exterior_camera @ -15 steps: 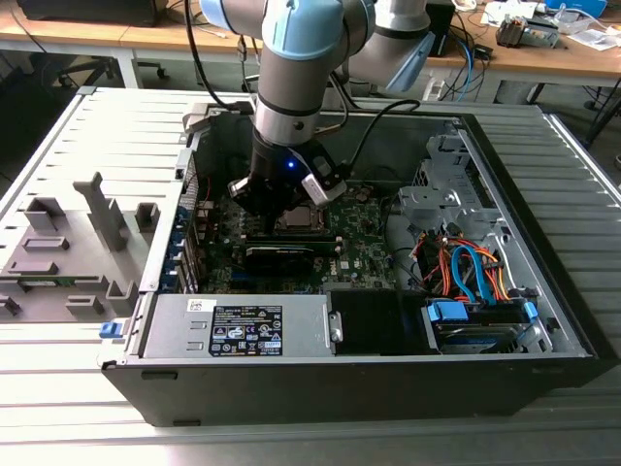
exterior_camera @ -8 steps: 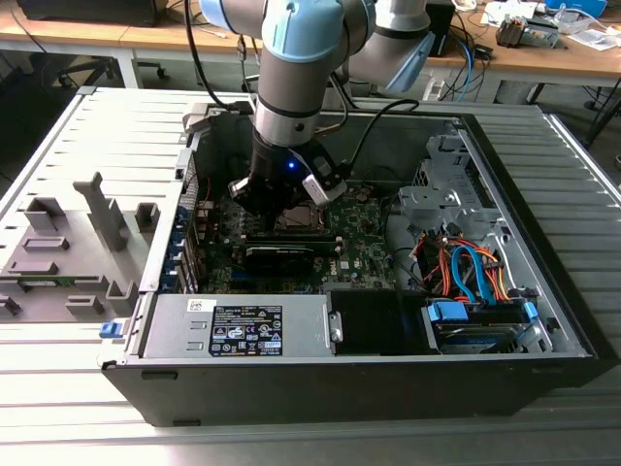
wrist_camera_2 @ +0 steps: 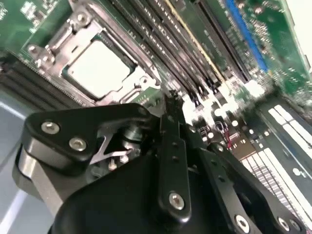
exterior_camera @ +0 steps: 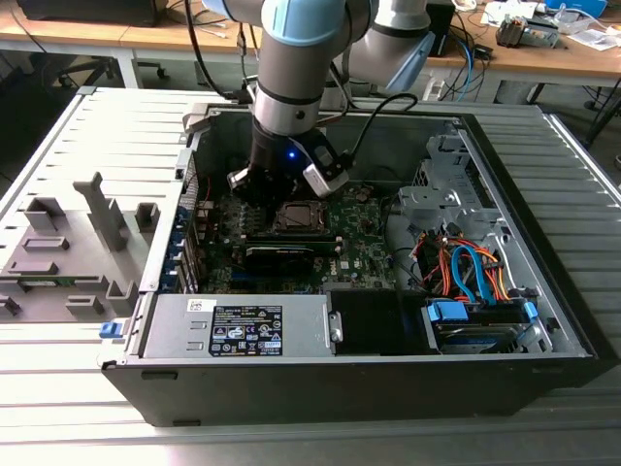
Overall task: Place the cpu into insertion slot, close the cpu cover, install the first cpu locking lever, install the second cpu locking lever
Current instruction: 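Install the second cpu locking lever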
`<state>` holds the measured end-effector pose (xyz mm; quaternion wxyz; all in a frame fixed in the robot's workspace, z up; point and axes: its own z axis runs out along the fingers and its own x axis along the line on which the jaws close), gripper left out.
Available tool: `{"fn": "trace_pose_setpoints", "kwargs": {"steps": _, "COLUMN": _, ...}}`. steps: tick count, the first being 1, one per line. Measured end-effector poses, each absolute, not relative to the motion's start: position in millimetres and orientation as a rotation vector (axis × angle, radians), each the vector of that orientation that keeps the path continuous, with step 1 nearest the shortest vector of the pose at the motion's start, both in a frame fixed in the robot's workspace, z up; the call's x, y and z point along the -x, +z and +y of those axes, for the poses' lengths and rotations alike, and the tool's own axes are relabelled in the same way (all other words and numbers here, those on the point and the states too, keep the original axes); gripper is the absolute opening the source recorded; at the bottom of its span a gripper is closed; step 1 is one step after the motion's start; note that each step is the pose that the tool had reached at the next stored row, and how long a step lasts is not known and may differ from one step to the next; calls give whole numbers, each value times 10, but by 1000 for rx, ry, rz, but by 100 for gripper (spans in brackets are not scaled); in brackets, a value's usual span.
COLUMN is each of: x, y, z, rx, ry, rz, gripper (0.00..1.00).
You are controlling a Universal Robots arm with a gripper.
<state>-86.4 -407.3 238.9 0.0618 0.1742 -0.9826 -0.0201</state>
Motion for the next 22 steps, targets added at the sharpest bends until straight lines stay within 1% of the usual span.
{"fn": "trace_pose_setpoints", "kwargs": {"steps": 5, "x": 739, "y": 2442, "z": -4068, "rx": -525, "ry": -75, "rz": -2957, "gripper": 11}}
{"fn": "trace_pose_setpoints", "kwargs": {"steps": 11, "x": 455, "y": 2439, "z": -4064, "rx": -520, "ry": -138, "rz": -2915, "gripper": 11}}
{"fn": "trace_pose_setpoints", "kwargs": {"steps": 16, "x": 195, "y": 2420, "z": -4066, "rx": -511, "ry": -150, "rz": -2885, "gripper": 11}}
{"fn": "trace_pose_setpoints", "kwargs": {"steps": 22, "x": 190, "y": 2419, "z": -4067, "rx": -462, "ry": 17, "rz": -2877, "gripper": 11}}
